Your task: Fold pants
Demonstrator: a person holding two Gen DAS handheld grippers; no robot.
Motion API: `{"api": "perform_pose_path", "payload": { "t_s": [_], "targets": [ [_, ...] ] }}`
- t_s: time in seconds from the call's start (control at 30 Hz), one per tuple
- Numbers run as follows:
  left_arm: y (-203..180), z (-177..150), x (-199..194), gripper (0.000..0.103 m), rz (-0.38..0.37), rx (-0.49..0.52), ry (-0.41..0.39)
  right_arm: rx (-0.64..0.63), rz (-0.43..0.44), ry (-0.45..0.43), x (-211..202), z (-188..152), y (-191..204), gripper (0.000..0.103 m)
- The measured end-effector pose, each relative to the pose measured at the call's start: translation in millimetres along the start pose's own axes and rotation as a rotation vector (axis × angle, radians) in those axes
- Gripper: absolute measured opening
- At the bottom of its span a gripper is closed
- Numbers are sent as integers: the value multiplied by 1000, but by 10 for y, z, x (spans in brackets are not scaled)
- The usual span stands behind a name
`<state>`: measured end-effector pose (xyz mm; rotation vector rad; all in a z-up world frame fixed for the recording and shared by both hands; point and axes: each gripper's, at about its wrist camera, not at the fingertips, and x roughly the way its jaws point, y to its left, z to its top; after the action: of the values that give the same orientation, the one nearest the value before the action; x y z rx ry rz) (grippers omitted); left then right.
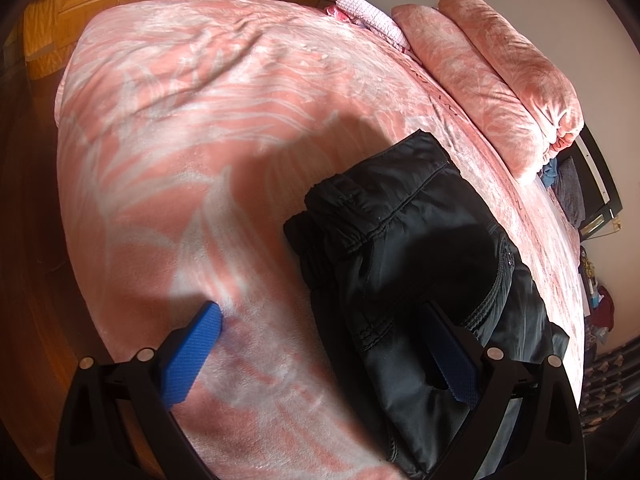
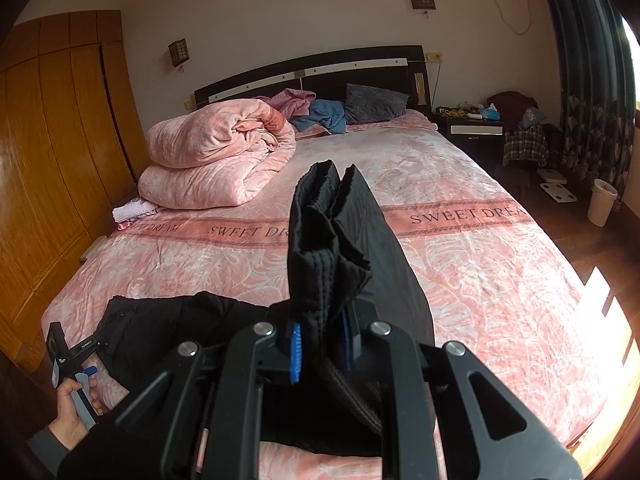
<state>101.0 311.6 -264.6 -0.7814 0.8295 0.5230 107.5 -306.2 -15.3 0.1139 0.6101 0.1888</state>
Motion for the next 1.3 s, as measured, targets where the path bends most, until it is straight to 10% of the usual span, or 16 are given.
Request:
{"api": "perform_pose_path", "payload": {
  "t_s": [1.3],
  "targets": [
    [2,9,37,99,-9,-7,0,-448,-51,132,643,-706,1171,14]
  ]
}}
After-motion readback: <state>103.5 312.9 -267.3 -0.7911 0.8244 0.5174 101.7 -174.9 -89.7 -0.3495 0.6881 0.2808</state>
